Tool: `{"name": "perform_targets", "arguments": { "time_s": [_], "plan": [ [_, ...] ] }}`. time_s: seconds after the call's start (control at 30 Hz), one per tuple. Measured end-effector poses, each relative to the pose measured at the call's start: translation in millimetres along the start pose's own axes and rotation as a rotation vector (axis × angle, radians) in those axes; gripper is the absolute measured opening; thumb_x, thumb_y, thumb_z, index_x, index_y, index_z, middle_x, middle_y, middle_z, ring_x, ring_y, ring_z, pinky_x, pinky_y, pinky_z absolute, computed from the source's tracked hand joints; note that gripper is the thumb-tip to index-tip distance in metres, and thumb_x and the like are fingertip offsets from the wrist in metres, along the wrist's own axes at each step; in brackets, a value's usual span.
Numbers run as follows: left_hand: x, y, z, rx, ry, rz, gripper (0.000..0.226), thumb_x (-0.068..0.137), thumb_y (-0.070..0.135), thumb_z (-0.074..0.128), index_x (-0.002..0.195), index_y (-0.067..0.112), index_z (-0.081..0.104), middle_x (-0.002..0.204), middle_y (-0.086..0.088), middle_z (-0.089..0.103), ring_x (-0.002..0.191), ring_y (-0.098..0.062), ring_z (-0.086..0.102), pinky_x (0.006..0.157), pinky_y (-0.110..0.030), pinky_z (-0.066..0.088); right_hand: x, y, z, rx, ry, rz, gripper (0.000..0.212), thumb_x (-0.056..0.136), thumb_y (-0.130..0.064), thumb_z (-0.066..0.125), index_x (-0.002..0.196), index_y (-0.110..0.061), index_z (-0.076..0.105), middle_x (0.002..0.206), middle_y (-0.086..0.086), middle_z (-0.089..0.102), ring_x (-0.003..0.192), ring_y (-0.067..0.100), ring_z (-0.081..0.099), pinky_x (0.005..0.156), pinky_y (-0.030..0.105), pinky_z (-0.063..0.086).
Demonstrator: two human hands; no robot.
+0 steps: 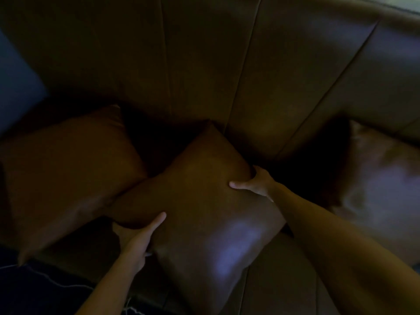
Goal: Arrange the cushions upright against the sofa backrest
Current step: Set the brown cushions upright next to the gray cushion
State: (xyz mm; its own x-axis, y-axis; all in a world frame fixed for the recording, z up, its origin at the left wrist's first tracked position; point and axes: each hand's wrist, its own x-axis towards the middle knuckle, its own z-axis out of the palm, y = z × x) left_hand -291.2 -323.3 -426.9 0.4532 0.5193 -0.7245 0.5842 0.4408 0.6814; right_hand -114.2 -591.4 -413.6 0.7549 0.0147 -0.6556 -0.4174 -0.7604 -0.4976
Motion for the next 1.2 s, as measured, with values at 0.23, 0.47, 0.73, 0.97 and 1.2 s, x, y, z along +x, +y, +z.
{"name": "perform_targets", "arguments": {
  "time_s": [0.23, 0.47, 0.73, 0.97, 1.2],
  "plan": [
    [-21.7, 44.3, 12.7, 0.092, -0.022, 0.223, 0.136, 0.053, 0.013, 0.090, 0.153, 0.039, 0.000, 0.159, -0.008, 0.022, 0.143, -0.038, 0.027, 0.107, -0.064, 0.032, -43.8, 17.7, -15.0, 0.179, 0.041, -0.028, 0.135, 0.047, -0.051, 0.091, 0.154, -0.028, 0.013, 0.160, 0.009, 0.023, 0.145, 0.036, 0.028, 0.114, 0.056, 0.033],
    [-49.5, 94.7, 50.2, 0.124, -0.071, 0.562, 0.116, 0.067, 0.009, 0.084, 0.153, 0.025, 0.007, 0.155, -0.009, 0.030, 0.140, -0.029, 0.033, 0.108, -0.043, 0.032, -85.5, 47.3, -16.4, 0.460, 0.201, -0.050, 0.130, 0.054, -0.030, 0.094, 0.153, -0.021, 0.010, 0.156, 0.008, 0.027, 0.145, 0.033, 0.027, 0.113, 0.049, 0.034],
    [-44.4, 134.7, 124.3, 0.259, -0.286, 0.533, 0.114, 0.070, 0.040, 0.079, 0.150, 0.044, -0.002, 0.157, -0.011, 0.027, 0.139, -0.039, 0.032, 0.108, -0.058, 0.031, -78.9, 68.1, -28.0, 0.750, 0.348, -0.038, 0.117, 0.064, -0.020, 0.089, 0.151, -0.019, 0.011, 0.151, 0.011, 0.034, 0.141, 0.033, 0.034, 0.113, 0.049, 0.037],
    [-21.9, 149.8, 161.6, 0.372, -0.312, 0.547, 0.116, 0.072, 0.035, 0.080, 0.152, 0.038, -0.003, 0.158, -0.009, 0.024, 0.141, -0.036, 0.029, 0.108, -0.055, 0.031, -67.7, 75.0, -29.1, 0.819, 0.353, -0.055, 0.106, 0.068, -0.026, 0.087, 0.150, -0.018, 0.020, 0.146, 0.010, 0.042, 0.136, 0.031, 0.043, 0.110, 0.047, 0.042],
    [-19.5, 164.7, 187.5, 0.451, -0.406, 0.607, 0.113, 0.073, 0.037, 0.079, 0.152, 0.041, -0.002, 0.159, -0.005, 0.022, 0.143, -0.033, 0.027, 0.111, -0.054, 0.031, -65.7, 84.3, -32.2, 0.762, 0.380, -0.035, 0.107, 0.073, -0.028, 0.083, 0.153, -0.021, 0.011, 0.154, 0.009, 0.034, 0.141, 0.031, 0.036, 0.112, 0.046, 0.038]
  ]
}}
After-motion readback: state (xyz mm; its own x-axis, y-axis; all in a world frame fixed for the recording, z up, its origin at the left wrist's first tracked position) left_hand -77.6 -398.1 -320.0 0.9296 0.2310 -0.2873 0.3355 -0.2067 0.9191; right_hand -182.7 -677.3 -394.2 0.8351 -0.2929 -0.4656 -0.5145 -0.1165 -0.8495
